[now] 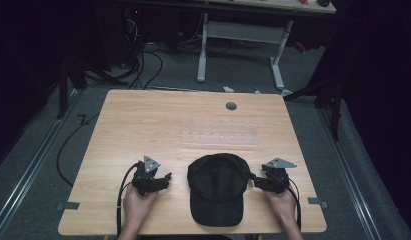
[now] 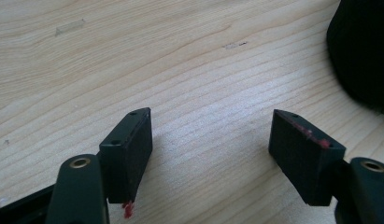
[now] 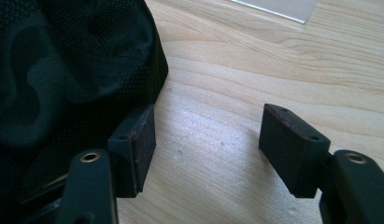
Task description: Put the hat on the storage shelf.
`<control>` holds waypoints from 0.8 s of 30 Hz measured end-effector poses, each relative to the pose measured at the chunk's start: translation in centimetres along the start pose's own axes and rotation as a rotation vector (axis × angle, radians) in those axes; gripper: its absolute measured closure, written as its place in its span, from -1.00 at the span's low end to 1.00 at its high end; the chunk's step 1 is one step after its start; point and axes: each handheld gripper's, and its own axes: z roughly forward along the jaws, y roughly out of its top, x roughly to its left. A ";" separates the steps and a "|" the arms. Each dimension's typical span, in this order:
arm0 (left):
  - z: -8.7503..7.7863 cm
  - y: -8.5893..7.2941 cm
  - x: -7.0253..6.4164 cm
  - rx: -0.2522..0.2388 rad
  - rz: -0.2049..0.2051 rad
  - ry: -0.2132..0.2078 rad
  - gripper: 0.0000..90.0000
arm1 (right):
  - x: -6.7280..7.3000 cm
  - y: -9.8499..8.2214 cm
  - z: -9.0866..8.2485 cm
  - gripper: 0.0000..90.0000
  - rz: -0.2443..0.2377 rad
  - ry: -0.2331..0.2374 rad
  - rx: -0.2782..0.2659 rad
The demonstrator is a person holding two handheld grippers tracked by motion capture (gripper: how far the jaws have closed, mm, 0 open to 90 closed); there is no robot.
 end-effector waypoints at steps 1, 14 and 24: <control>0.0 0.0 0.0 0.000 0.000 0.000 -0.32 | 0.0 0.0 0.0 -0.14 0.000 -0.001 0.003; 0.0 0.0 0.0 0.000 0.001 0.000 -0.32 | -0.2 0.4 -2.2 -0.01 0.013 0.002 0.002; 0.0 0.0 0.0 0.000 0.000 0.000 -0.33 | 0.5 0.5 -3.8 0.02 -0.013 0.022 -0.005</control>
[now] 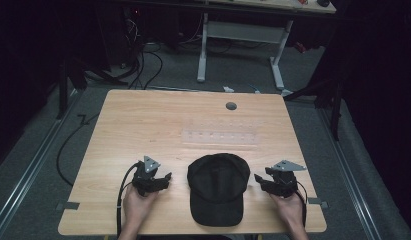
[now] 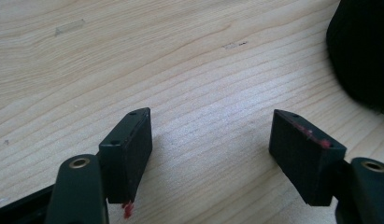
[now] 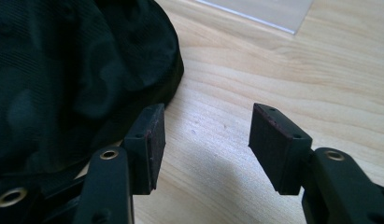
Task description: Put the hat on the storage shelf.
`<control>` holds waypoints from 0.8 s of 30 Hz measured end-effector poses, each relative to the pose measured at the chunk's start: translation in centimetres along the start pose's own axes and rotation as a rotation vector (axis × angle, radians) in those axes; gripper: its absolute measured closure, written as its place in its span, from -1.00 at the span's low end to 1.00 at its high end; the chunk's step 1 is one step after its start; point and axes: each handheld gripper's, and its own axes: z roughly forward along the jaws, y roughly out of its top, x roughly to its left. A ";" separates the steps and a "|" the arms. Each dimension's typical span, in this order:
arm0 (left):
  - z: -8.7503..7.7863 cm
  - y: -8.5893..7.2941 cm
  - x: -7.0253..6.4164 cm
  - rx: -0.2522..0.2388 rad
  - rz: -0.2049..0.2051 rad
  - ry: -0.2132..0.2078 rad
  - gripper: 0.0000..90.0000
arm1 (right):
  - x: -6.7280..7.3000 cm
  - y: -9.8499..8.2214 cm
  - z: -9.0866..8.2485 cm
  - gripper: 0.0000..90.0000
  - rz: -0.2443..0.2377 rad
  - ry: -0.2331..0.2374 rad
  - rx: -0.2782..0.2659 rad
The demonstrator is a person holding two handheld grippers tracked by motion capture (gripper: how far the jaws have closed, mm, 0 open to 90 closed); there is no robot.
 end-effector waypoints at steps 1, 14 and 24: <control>0.0 0.0 0.0 0.001 0.000 0.000 -0.33 | 0.0 0.1 -0.2 0.03 -0.007 0.002 -0.006; 0.0 0.0 0.0 0.001 0.000 0.000 -0.34 | 1.7 1.6 -1.8 0.04 -0.028 0.061 -0.076; 0.0 0.0 0.0 0.001 0.000 0.000 -0.34 | 2.7 3.3 -1.7 0.01 -0.016 0.126 -0.104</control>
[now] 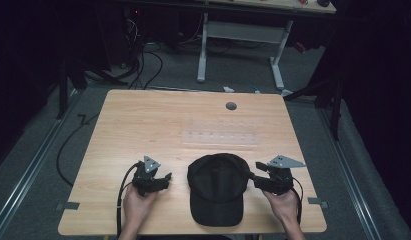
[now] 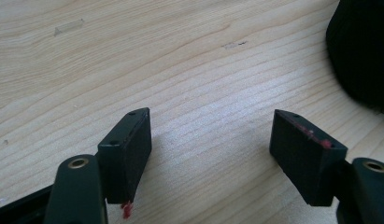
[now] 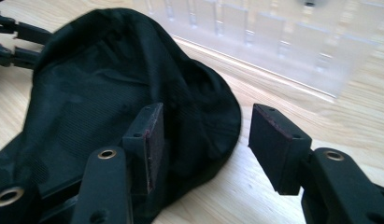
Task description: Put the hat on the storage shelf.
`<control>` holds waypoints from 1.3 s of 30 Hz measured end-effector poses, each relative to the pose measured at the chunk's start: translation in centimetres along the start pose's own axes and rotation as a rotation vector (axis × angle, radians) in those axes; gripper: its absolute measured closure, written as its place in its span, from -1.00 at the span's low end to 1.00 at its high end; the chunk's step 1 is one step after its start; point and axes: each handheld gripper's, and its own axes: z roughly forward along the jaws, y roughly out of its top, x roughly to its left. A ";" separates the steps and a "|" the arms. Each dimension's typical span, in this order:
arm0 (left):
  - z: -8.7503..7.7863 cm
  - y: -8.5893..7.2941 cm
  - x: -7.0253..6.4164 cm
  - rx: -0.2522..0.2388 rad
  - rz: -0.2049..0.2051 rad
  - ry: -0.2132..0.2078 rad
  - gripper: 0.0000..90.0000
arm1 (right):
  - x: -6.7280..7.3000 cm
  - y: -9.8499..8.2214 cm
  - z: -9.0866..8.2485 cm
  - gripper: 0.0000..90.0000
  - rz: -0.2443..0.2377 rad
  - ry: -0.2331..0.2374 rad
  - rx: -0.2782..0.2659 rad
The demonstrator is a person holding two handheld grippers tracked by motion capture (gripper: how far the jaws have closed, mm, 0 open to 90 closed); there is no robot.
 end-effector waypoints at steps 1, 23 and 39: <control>0.0 0.0 0.0 0.000 0.000 0.000 -0.34 | 0.1 0.2 0.1 0.01 -0.002 0.008 0.001; 0.0 0.0 0.0 0.000 -0.001 0.000 -0.35 | 1.6 3.2 3.9 0.07 -0.037 0.086 0.027; 0.0 0.0 0.0 -0.002 -0.003 0.001 -0.35 | 1.4 3.6 5.8 0.28 -0.023 0.125 0.084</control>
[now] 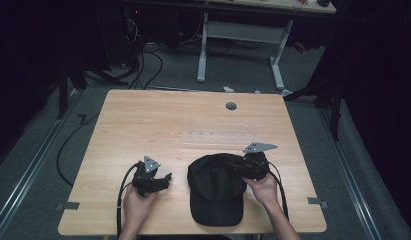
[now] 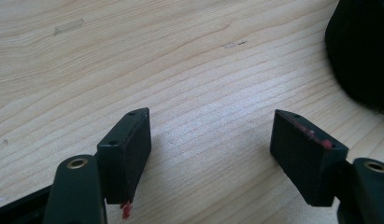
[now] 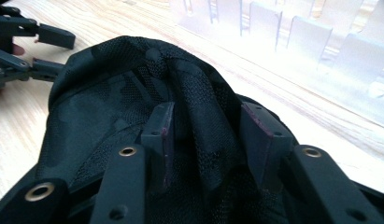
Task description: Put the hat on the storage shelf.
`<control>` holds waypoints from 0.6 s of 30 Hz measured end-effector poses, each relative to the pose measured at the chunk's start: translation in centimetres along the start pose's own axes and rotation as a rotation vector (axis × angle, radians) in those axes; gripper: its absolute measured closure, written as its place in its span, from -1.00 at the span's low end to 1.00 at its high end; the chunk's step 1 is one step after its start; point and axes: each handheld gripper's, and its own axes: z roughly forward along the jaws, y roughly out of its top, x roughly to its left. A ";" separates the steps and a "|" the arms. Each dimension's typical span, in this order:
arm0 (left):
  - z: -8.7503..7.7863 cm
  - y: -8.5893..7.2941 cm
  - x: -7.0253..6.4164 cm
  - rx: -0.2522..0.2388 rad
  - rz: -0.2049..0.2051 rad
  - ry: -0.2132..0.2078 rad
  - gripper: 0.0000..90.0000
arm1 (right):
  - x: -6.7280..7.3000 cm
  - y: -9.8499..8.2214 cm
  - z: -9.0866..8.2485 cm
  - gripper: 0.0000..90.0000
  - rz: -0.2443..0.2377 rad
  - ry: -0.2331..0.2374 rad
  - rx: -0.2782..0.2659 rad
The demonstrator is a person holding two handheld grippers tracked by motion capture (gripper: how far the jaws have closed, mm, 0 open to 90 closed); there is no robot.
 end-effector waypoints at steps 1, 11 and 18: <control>0.0 0.0 0.0 0.000 0.000 0.000 -0.35 | -0.1 0.0 0.0 0.31 0.007 0.004 -0.001; 0.0 0.0 0.0 0.000 0.000 0.001 -0.35 | -0.5 -0.5 0.3 0.57 -0.024 0.019 -0.019; 0.0 0.0 0.0 0.000 0.001 0.001 -0.35 | -0.5 -0.5 0.5 0.75 -0.019 0.029 -0.003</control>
